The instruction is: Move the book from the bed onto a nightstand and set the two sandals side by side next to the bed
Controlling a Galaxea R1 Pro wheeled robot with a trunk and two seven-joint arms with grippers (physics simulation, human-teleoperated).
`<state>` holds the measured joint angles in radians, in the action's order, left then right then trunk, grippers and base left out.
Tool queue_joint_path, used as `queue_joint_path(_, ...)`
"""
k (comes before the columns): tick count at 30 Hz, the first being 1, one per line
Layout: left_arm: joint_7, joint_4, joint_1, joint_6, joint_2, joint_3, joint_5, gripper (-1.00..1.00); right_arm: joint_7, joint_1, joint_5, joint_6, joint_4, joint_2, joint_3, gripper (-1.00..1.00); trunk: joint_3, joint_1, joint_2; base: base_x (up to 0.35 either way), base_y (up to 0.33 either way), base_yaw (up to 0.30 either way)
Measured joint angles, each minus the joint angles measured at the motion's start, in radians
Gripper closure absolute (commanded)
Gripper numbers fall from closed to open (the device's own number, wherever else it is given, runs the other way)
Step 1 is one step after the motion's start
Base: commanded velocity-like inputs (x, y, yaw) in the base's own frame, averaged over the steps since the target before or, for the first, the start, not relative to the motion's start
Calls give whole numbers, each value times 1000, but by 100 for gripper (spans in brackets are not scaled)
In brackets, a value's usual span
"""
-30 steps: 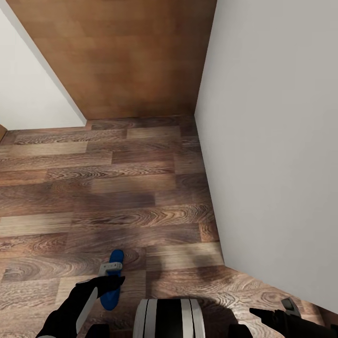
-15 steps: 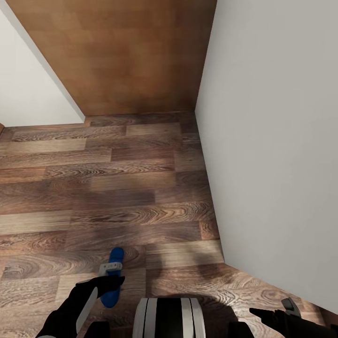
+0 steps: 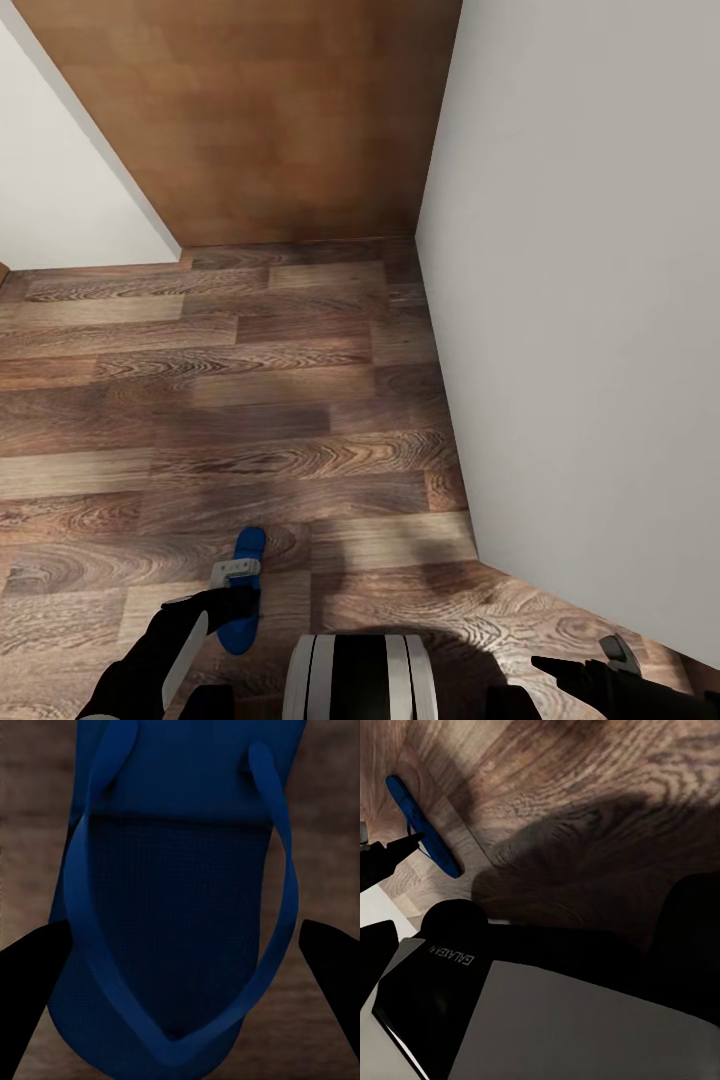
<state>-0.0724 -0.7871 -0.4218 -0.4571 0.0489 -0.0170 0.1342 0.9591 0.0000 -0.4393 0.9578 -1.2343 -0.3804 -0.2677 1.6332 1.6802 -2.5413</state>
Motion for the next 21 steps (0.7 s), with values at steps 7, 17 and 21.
queue_joint_path(7, 0, 0, 0, 0, 1, -1, -2, 100, 0, 0, 0, 0, 0, 0, 0, -100, -8, -1, 0, 0, 0, 0)
queue_joint_path(17, -1, 0, 0, -1, 2, -1, -3, 100, 0, 0, 0, 0, 0, 0, 0, -100, -15, -2, 1, 0, 0, 0)
queue_joint_path(21, -1, 0, 0, -1, 2, -1, -3, 100, 0, 0, 0, 0, 0, 0, 0, -100, -23, -3, 1, 0, 0, 0)
